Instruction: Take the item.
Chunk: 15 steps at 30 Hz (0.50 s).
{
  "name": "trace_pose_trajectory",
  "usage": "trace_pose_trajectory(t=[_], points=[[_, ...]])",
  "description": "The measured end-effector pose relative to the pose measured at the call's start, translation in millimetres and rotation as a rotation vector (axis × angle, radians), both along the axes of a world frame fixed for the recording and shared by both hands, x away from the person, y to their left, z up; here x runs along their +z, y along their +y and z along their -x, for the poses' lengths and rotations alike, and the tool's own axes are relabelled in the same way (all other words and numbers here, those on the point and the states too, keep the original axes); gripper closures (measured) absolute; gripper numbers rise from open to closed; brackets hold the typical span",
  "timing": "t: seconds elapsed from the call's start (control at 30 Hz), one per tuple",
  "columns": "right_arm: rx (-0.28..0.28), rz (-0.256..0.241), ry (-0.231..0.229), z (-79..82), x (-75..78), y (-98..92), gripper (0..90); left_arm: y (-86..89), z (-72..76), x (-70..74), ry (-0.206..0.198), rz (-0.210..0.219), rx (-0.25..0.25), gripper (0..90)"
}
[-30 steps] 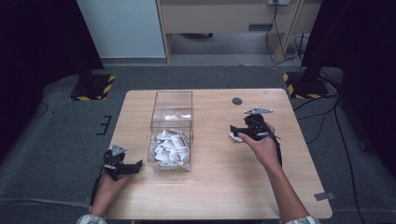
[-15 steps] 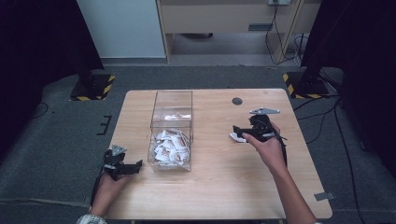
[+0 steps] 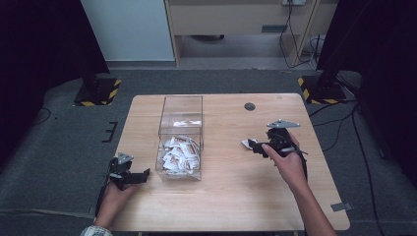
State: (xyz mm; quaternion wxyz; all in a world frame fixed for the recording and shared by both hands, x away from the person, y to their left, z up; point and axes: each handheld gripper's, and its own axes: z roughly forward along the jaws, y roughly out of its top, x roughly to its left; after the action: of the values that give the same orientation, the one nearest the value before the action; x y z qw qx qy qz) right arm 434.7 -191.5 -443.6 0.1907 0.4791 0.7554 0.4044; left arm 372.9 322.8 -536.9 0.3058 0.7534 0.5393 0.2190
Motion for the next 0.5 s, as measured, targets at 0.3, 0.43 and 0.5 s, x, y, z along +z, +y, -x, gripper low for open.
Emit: trace_pose_trajectory(t=[0.3, 0.43, 0.5], points=[[0.002, 0.002, 0.003, 14.8, -10.5, -3.8, 6.8, 0.0, 0.0, 0.0, 0.000, 0.000, 0.000, 0.0], [0.008, 0.011, 0.014, 21.3, -18.8, -4.0, 6.8, 0.0, 0.0, 0.0, 0.000, 0.000, 0.000, 0.0], [0.010, 0.011, 0.017, 23.9, -22.6, -4.6, 6.8, 0.0, 0.0, 0.0, 0.000, 0.000, 0.000, 0.0]])
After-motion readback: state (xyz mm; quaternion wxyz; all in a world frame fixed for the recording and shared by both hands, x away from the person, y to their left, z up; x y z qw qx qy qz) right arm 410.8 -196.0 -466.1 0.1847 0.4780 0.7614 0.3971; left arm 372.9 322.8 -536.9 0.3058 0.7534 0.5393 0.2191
